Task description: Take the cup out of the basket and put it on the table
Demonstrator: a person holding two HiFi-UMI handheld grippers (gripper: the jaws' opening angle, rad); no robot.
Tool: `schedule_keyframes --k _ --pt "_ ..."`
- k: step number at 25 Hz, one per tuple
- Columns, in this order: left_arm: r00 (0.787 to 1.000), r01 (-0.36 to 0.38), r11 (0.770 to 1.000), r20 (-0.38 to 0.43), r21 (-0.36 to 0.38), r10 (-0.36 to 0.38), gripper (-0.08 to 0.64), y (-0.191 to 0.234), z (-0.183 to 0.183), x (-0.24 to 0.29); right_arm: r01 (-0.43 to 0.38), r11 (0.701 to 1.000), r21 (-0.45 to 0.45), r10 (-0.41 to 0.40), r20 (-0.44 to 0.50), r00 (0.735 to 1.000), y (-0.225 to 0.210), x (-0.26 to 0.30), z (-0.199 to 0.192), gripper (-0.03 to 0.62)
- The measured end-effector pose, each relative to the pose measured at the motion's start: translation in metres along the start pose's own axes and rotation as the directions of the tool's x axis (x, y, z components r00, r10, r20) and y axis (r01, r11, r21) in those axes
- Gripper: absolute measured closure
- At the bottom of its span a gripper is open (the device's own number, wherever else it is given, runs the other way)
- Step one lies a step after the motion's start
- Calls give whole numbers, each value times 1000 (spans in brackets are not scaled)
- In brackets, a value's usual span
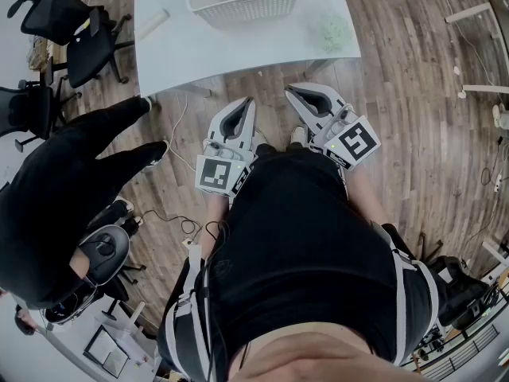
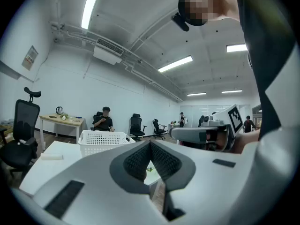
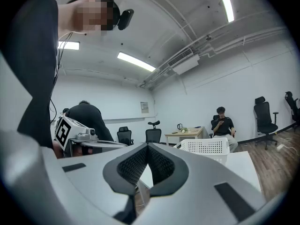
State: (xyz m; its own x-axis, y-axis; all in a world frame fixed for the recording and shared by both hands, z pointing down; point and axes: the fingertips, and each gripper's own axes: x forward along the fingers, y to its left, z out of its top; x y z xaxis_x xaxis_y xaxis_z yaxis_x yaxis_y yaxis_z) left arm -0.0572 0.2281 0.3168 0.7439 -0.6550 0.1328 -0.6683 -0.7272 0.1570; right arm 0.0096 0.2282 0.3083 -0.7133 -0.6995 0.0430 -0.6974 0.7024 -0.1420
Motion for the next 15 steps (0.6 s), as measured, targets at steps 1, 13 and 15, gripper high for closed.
schedule_keyframes --k 1,13,15 --pt "1000 -1 1000 -1 1 1 538 -1 -1 0 0 1000 -3 0 0 1000 0 -1 0 574" --pt "1000 3 1000 2 2 -3 538 -11 -3 4 19 1000 16 -19 -2 1000 -6 -10 -4 574" --pt "1000 2 1000 -3 2 -2 538 -13 -5 4 21 999 44 -21 0 1000 -9 -12 -5 574"
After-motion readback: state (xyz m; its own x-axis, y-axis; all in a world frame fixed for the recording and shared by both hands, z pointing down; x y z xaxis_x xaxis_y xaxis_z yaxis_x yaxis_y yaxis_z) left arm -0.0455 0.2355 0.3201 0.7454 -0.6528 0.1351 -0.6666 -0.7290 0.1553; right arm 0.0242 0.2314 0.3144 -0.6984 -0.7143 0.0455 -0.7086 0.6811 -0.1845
